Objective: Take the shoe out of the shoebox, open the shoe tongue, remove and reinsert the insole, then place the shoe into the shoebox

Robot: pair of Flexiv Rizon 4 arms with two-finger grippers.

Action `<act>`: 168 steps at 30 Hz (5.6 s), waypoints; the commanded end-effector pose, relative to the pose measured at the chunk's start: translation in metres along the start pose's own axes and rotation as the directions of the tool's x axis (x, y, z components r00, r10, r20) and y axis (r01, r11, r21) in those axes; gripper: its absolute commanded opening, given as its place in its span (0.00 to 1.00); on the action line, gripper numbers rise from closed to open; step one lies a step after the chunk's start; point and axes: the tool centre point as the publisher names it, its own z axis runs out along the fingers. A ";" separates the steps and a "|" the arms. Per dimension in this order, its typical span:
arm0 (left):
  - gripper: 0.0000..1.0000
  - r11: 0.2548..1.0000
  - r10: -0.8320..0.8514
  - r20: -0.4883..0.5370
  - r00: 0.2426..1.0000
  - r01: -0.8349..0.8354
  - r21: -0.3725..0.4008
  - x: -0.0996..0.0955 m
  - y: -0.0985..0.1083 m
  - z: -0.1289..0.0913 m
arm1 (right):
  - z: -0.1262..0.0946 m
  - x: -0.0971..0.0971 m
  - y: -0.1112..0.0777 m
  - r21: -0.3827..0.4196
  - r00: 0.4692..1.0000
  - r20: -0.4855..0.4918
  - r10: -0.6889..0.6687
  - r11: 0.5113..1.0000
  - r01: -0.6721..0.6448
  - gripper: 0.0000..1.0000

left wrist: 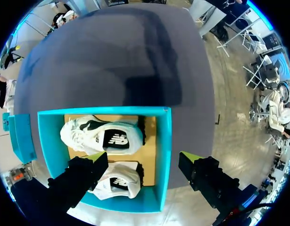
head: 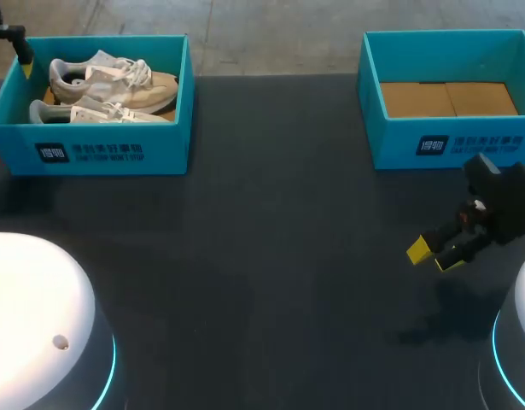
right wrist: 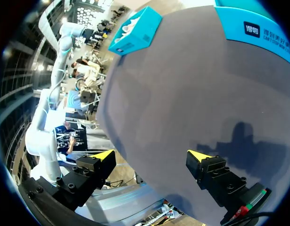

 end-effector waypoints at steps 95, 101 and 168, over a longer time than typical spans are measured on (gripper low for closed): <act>0.81 0.998 0.013 -0.048 0.999 -0.010 0.062 -0.021 0.008 0.133 | 0.000 0.000 -0.001 0.000 1.000 0.002 0.001 1.000 -0.001 1.00; 0.80 0.997 0.006 -0.046 0.999 -0.003 0.071 -0.020 0.009 0.140 | 0.000 0.000 -0.001 0.000 1.000 0.002 0.001 1.000 -0.001 1.00; 0.00 0.996 0.040 -0.056 0.998 -0.036 0.078 -0.020 0.003 0.155 | 0.000 0.000 -0.001 0.000 1.000 0.002 0.001 1.000 -0.001 1.00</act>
